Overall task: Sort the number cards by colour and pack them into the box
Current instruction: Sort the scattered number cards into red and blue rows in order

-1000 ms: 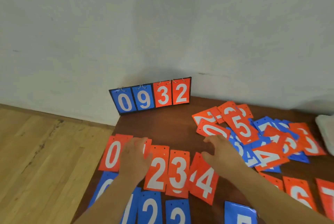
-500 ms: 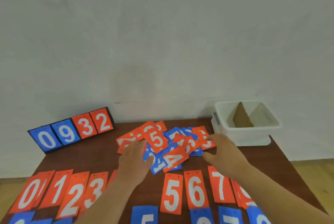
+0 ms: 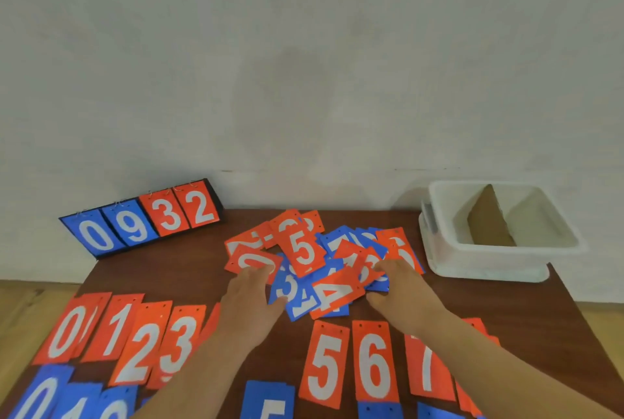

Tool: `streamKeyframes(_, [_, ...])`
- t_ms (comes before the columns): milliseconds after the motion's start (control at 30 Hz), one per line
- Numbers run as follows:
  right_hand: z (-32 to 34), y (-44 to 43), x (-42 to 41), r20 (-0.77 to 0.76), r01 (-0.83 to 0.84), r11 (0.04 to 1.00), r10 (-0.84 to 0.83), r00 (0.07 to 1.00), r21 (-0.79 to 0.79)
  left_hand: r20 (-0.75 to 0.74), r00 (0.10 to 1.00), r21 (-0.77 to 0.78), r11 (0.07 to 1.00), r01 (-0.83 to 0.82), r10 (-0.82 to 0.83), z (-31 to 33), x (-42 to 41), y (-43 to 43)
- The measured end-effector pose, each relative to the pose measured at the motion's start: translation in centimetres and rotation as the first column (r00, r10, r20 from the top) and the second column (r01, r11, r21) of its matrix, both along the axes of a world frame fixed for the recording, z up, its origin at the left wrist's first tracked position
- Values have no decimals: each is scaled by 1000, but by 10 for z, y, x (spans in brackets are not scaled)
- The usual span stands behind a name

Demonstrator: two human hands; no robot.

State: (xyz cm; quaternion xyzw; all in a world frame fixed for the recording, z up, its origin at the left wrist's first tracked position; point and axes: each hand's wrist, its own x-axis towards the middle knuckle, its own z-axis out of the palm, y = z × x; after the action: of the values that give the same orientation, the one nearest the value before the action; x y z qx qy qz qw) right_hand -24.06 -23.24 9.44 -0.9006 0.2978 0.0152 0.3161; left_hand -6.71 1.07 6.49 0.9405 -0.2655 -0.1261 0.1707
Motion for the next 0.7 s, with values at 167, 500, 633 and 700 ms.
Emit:
streamKeyframes(167, [-25,-26,47,-96,14,1000,-14,995,0,-63,997,51,998,-30,33,-22,51,-17])
streamKeyframes(500, [-96,-62,142,-292,20,997,-42,956,-78,-112,991,111,990,84,-71,-81,138,-94])
streamKeyframes(633, [-115,-64,151,-354,-12,993,-33,934,-122,-106,989,147,982,118,-103,-99,150,-116])
streamKeyframes(700, [-119,-66,154,-358,-20,989,-33,933,-143,-119,986,170,976,137,-117,-107,154,-122])
